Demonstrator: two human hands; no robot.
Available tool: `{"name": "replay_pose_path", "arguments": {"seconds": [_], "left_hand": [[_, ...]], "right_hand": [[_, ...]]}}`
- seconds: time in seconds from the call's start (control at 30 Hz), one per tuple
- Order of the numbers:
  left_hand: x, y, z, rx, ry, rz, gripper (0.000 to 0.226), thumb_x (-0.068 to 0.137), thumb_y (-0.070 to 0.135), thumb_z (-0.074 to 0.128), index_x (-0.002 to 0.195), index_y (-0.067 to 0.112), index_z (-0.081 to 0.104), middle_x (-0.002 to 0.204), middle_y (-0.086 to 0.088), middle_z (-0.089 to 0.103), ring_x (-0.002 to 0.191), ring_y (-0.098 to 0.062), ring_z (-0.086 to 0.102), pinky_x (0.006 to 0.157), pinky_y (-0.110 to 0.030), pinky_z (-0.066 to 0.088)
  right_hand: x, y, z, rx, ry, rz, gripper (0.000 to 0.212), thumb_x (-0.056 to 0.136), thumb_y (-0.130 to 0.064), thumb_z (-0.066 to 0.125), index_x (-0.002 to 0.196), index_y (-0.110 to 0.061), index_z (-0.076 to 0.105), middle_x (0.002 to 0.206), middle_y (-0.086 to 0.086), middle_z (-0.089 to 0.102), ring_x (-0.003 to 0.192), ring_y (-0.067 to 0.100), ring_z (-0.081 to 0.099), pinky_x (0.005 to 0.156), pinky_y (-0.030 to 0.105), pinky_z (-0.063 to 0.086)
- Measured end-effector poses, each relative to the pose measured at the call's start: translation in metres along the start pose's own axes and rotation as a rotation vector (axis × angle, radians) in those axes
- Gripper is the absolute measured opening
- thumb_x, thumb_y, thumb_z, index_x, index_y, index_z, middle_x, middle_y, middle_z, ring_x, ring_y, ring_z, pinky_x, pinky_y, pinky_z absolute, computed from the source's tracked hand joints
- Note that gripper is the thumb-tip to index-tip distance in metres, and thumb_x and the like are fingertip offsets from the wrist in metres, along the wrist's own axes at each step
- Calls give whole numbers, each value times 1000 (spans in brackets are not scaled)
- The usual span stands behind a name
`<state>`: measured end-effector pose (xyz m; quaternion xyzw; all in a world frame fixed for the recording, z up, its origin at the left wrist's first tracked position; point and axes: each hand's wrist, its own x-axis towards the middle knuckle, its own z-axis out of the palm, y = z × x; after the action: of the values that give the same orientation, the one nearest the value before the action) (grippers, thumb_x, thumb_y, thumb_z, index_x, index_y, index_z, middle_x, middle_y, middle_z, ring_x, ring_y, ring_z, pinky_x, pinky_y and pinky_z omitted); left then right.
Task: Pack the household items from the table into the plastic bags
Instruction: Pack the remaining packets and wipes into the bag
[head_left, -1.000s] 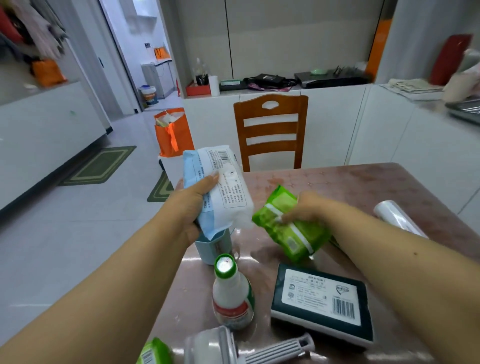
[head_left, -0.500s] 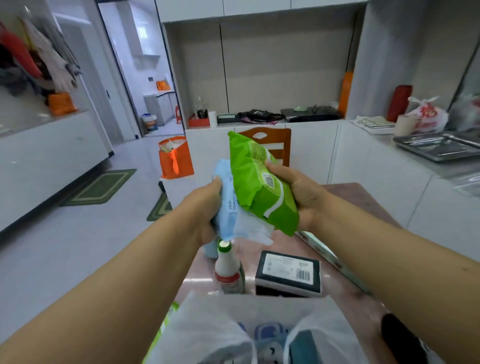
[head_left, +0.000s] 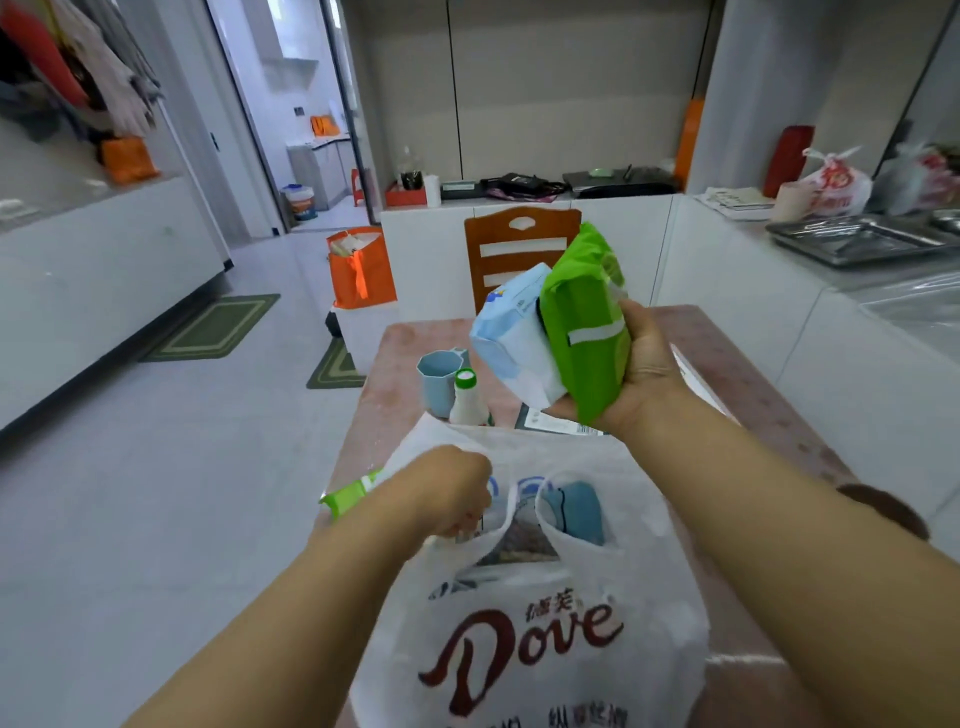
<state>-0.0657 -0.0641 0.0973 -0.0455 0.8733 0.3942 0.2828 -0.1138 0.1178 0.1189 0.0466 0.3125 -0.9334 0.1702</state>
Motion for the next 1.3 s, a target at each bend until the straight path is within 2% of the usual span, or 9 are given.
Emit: {"name": "replay_pose_path", "arguments": {"seconds": [0.13,0.23,0.37,0.43,0.67,0.8,0.93,1.07,1.3], "left_hand": [[0,-11,18,-231,-122,-17,18,89,16,47,91,6,61,76,-7,67,75,-23,56,65,-25,42],[-14,-16,-1,-628,-180,14,30,84,15,41,100,-1,61,58,-12,60,47,-22,53,49,-23,46],[-37,-23,-47,-982,22,213,31,85,29,35,103,8,49,48,1,39,31,-9,27,36,-12,23],[-50,-19,-62,-1090,17,288,28,85,33,38,100,10,44,53,0,37,33,-8,25,38,-12,18],[-57,-18,-51,-1179,-79,255,33,85,44,47,88,12,38,59,-1,37,32,-7,25,30,-12,18],[-55,-24,-52,-1222,-44,274,40,86,46,49,114,20,39,62,-2,35,35,-6,25,30,-12,21],[-57,-20,-47,-1196,-24,303,78,86,55,47,151,22,19,64,-2,36,37,-5,25,30,-12,23],[-59,-25,-58,-1260,68,278,66,87,58,45,138,19,34,66,-3,36,42,-5,24,37,-10,18],[-71,-23,-48,-1125,-182,371,52,86,66,40,112,22,46,62,-2,41,35,-4,27,30,-11,22]], "right_hand": [[-11,15,-5,3,41,-14,42,78,-51,61,107,-22,71,106,8,72,100,30,65,101,50,42],[-23,17,-19,-28,73,-32,40,79,-46,62,111,-24,69,105,7,71,98,28,66,101,49,43],[-43,22,-30,-172,48,11,34,66,-33,75,94,-14,74,88,11,74,78,27,72,78,45,58],[-46,35,-28,-263,83,51,23,78,-27,66,84,-7,76,79,15,74,66,28,72,64,44,61],[-42,105,-36,-561,147,381,20,90,-24,57,96,-8,69,82,12,75,68,25,72,80,41,54],[-58,102,-49,-592,27,402,31,77,-21,66,104,-7,68,97,13,74,81,26,72,85,41,54],[-64,99,-52,-633,-78,357,39,75,-15,69,114,-11,65,107,14,71,88,26,71,80,39,57],[-65,82,-54,-667,-120,386,50,70,-14,70,118,-6,64,109,15,70,90,27,71,82,39,57],[-41,100,-40,-797,-15,376,16,91,-20,60,98,-10,69,87,9,75,74,22,72,79,36,57]]}}
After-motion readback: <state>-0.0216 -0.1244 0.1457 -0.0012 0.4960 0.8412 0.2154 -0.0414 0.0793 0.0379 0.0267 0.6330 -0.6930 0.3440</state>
